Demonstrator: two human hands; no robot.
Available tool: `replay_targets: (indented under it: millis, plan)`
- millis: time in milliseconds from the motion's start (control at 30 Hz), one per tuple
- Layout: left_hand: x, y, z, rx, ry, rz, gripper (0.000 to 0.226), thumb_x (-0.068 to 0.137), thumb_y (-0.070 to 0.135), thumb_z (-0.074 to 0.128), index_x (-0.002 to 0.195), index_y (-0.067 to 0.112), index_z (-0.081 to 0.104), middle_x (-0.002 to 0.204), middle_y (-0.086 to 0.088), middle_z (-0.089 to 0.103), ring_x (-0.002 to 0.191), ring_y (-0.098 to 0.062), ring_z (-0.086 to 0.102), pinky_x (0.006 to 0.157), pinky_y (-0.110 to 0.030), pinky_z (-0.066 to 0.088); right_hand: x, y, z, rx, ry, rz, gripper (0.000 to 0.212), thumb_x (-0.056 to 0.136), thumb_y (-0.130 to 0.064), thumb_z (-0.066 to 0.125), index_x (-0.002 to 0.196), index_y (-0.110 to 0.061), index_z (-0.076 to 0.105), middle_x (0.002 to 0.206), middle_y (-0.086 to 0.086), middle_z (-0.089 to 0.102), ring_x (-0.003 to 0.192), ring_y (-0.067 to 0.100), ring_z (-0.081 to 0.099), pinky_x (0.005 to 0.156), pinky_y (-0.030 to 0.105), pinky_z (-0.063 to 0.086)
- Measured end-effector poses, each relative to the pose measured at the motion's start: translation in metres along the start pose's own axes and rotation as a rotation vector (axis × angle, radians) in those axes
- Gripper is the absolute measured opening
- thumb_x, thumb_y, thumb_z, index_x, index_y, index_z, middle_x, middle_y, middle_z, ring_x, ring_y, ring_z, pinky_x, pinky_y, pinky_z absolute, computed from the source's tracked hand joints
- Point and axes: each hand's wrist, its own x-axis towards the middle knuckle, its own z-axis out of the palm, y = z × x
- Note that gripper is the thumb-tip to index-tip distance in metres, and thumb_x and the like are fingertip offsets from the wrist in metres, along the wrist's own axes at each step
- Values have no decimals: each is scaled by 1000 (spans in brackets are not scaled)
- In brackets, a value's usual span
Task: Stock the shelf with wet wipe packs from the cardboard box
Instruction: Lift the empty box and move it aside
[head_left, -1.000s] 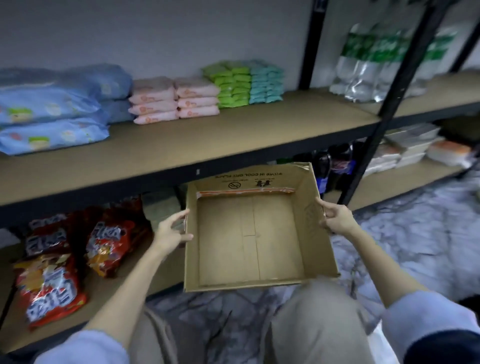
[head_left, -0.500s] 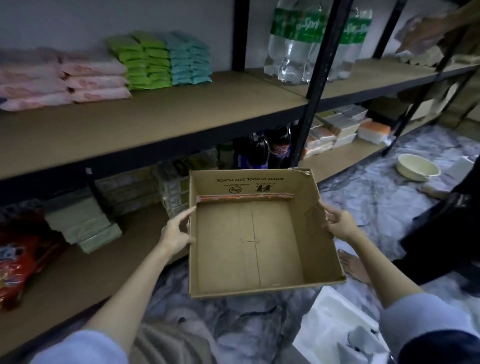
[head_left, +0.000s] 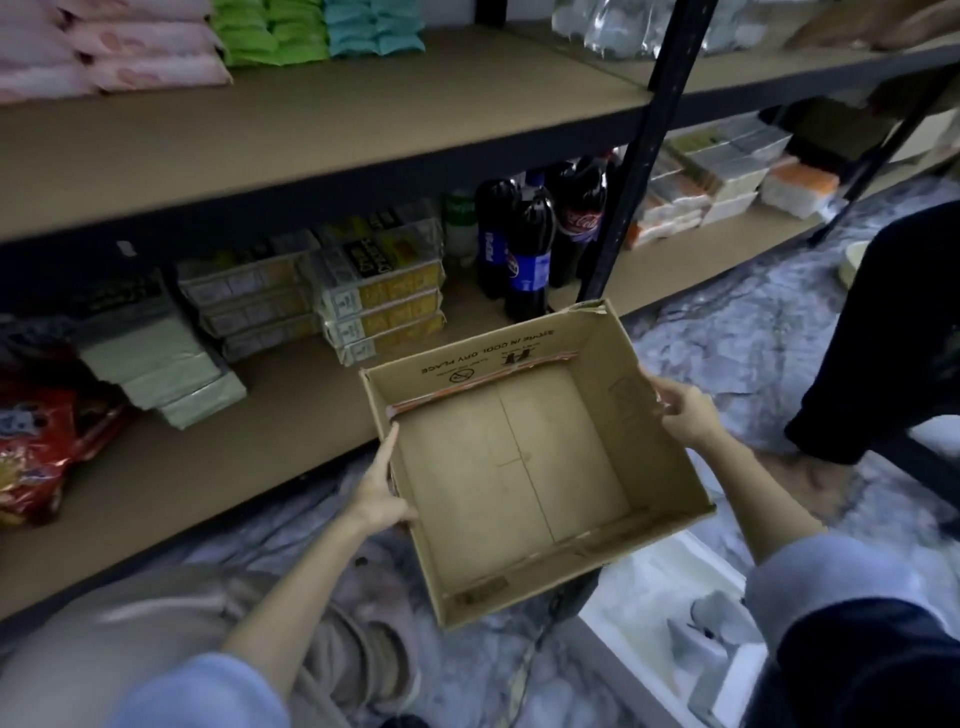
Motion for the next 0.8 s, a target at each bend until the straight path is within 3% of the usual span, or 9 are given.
replay_targets:
  millis: [133,200,300,433,533,667,733,800]
  plan:
    - [-5,4,10,53,-8,-22,112,68,-23,64,146,37,11,155,-2,18,72,-11,56,44,-17,49,4,5,1,-94,-4,-16,81,74,16,45,141,-29,37,119,16,62,96,35,60,79,40,49]
    - [-5,5,15,53,18,-39,111,67,-22,64,146,38,14,152,-2,25,76,-16,57,42,-16,48,4,6,4,-90,2,-4,81,76,14,46,142,-32,33,116,18,61,92,37,59,79,41,48]
    - [-4,3,21,-8,28,-92,113,67,-22,62,142,49,15,139,-13,44,62,-19,59,43,-22,49,0,7,9,-135,-70,11,88,77,10,46,145,-37,17,117,23,59,96,40,58,77,36,42]
    - [-11,-5,33,-87,54,-109,114,66,-25,59,142,48,17,126,2,45,65,-26,59,52,-33,52,-1,16,14,-203,-108,48,90,77,9,40,146,-39,9,124,24,57,96,40,58,73,34,38]
    - [-13,-8,36,-127,86,-102,113,65,-26,60,142,46,18,142,-2,39,80,-29,63,44,-27,50,-7,20,22,-15,-30,114,86,79,6,43,147,-37,12,123,21,58,98,35,58,78,34,41]
    - [-11,-11,44,-185,96,-230,113,69,-21,62,140,52,14,146,-4,34,94,-33,63,43,-26,54,-41,35,39,102,212,461,80,86,-19,62,148,-30,14,134,15,48,120,36,46,96,43,37]
    - [-8,-16,47,-205,106,-271,114,68,-22,61,140,52,14,146,-6,34,95,-31,63,43,-26,54,-56,39,58,411,294,534,79,86,-12,63,149,-19,16,136,22,46,115,30,51,98,42,39]
    - [0,-20,50,-199,112,-272,114,68,-23,61,140,52,13,145,-7,35,99,-33,62,42,-25,53,-62,42,78,599,277,543,80,85,-4,62,149,-15,14,129,25,49,103,26,54,98,51,43]
